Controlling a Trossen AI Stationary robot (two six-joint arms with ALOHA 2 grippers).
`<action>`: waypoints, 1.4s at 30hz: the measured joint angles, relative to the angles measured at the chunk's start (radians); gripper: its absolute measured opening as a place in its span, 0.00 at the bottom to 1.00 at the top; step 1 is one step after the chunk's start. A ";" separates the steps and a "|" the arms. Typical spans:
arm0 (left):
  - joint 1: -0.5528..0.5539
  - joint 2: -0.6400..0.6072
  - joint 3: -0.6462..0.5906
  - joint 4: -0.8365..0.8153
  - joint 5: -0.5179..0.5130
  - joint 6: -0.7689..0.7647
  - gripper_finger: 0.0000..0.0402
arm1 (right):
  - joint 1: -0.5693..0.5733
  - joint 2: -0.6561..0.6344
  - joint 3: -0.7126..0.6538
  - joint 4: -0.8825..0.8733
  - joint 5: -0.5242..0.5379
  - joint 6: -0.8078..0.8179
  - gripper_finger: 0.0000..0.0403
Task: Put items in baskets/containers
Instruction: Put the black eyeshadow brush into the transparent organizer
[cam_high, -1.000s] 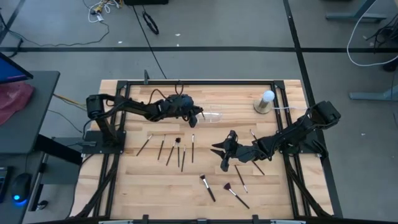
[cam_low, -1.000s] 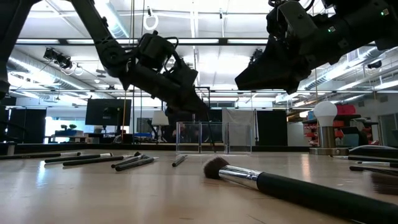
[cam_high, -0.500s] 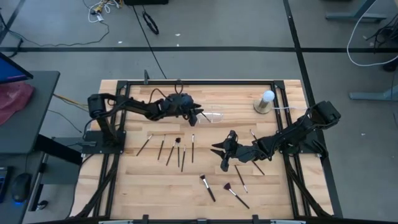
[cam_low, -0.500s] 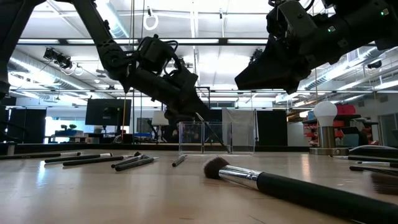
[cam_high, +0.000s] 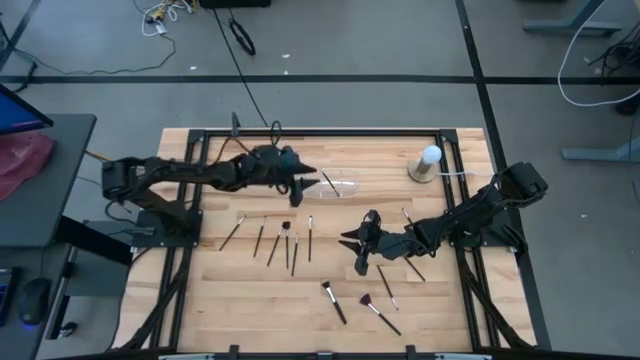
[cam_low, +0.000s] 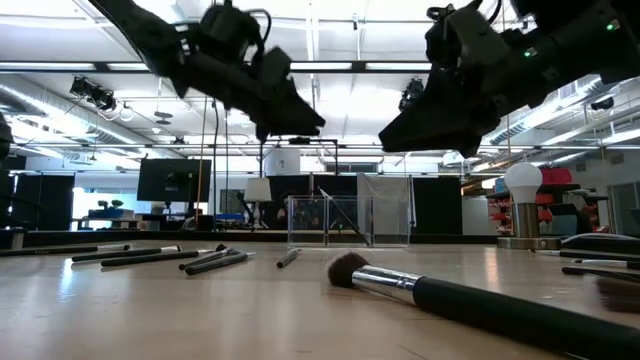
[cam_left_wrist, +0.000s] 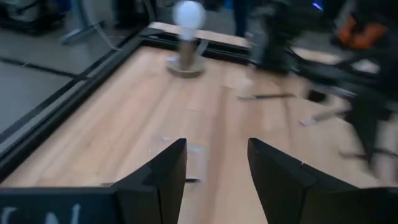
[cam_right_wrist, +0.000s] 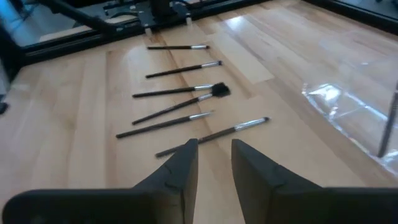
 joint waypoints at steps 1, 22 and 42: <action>-0.028 -0.013 -0.002 -0.026 -0.010 0.009 0.43 | -0.002 -0.006 0.000 -0.020 0.000 -0.004 0.25; -0.455 0.024 -0.230 0.302 -0.456 -0.001 0.41 | 0.259 -0.055 0.245 -1.201 -0.178 0.645 0.56; -0.451 0.043 -0.237 0.339 -0.456 0.000 0.41 | 0.602 -0.055 -0.117 -0.954 0.105 1.203 0.37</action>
